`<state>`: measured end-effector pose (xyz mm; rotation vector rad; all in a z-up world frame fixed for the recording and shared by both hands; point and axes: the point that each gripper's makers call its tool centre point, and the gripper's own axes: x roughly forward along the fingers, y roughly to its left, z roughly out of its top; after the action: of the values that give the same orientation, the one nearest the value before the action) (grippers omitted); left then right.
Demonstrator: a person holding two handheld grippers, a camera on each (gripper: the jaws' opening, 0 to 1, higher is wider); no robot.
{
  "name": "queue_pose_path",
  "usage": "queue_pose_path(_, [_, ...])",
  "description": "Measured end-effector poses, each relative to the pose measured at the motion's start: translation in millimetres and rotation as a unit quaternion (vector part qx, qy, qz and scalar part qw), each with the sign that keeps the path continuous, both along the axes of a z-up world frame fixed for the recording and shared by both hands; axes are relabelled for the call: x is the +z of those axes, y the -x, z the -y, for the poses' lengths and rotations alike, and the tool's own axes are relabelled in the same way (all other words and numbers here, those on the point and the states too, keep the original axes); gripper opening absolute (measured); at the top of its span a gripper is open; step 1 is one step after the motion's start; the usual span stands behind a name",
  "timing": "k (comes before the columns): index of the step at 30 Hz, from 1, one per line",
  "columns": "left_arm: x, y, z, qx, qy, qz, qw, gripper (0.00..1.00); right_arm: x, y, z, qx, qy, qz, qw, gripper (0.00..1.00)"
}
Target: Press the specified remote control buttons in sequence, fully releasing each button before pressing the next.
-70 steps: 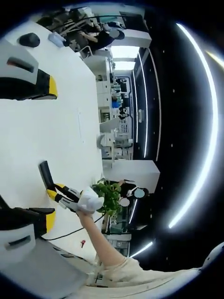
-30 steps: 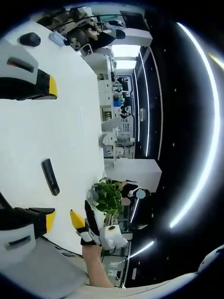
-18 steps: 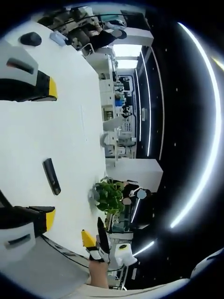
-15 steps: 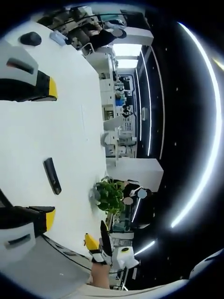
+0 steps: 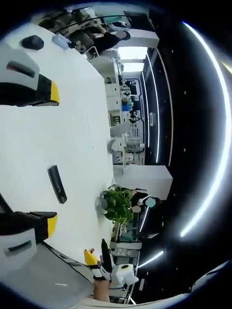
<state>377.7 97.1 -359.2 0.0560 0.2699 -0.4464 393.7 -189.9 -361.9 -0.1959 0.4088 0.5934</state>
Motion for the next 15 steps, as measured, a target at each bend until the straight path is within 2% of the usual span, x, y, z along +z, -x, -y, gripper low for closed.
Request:
queue_pose_path(5, [1.0,0.5,4.1,0.001,-0.001,-0.006,1.0,0.94,6.3,-2.7,2.6,-0.003,-0.018,0.014,0.9997,0.99])
queue_pose_path(7, [0.3,0.9,5.0,-0.003,-0.002,-0.007,1.0,0.94,8.5,-4.6,3.6,-0.006,-0.009,0.025,0.9996,0.99])
queue_pose_path(8, [0.9,1.3,7.2,-0.005,-0.003,-0.008,1.0,0.94,11.0,-6.1,6.9,-0.011,0.013,0.04,0.999,1.0])
queue_pose_path(10, [1.7,1.5,9.4,-0.006,-0.004,-0.01,0.9999,0.94,15.5,-6.3,6.6,-0.007,0.027,0.06,0.9978,0.99])
queue_pose_path(13, [5.1,1.3,10.6,-0.008,0.002,-0.004,1.0,0.95,17.3,-4.9,0.5,0.003,0.02,0.062,0.9978,0.99])
queue_pose_path(15, [7.1,1.1,11.9,-0.005,0.006,-0.003,1.0,0.96,9.3,-2.7,-3.3,0.016,0.032,0.046,0.9983,0.98])
